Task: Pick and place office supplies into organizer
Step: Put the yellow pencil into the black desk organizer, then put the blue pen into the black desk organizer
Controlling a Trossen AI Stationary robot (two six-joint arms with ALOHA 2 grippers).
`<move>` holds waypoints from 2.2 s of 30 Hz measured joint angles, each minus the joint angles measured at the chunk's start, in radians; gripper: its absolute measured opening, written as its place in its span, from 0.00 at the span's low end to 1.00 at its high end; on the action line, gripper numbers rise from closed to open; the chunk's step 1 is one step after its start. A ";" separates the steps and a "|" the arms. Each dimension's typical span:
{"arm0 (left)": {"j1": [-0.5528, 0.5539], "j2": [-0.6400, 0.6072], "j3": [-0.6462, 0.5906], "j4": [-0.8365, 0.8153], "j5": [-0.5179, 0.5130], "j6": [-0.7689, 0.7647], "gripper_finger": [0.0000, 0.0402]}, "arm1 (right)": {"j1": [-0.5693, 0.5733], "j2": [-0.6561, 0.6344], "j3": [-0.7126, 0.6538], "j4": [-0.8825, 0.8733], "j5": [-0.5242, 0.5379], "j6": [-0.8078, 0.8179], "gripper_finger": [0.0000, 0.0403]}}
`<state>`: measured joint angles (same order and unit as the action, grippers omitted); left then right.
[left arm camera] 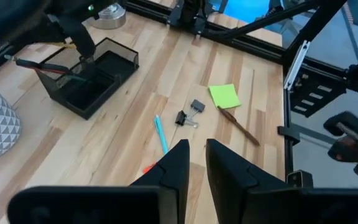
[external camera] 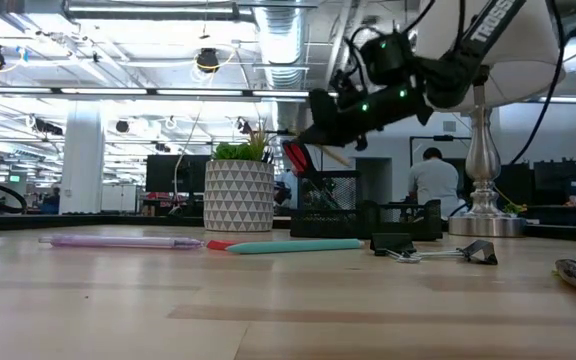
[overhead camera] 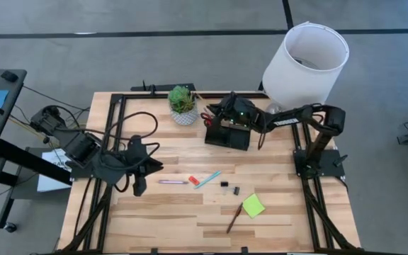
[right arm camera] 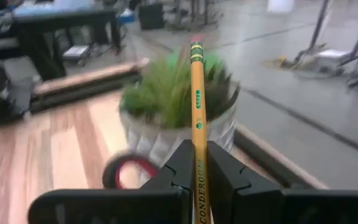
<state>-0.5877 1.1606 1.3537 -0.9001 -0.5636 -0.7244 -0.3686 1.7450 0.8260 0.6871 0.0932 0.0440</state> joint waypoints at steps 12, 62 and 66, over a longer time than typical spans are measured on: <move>-0.001 0.000 0.000 0.000 0.007 -0.098 0.11 | 0.009 0.226 0.004 0.350 0.000 0.056 0.08; 0.052 0.191 -0.048 -0.518 0.035 -0.133 0.11 | 0.477 -0.524 0.001 -0.024 -0.366 0.611 0.18; 0.067 0.254 -0.160 -0.292 0.230 0.002 0.11 | 0.605 -0.492 0.001 -0.021 -0.255 0.611 0.18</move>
<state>-0.5205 1.4148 1.1934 -1.1926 -0.3339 -0.7227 0.2366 1.2525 0.8272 0.6661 -0.1616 0.6550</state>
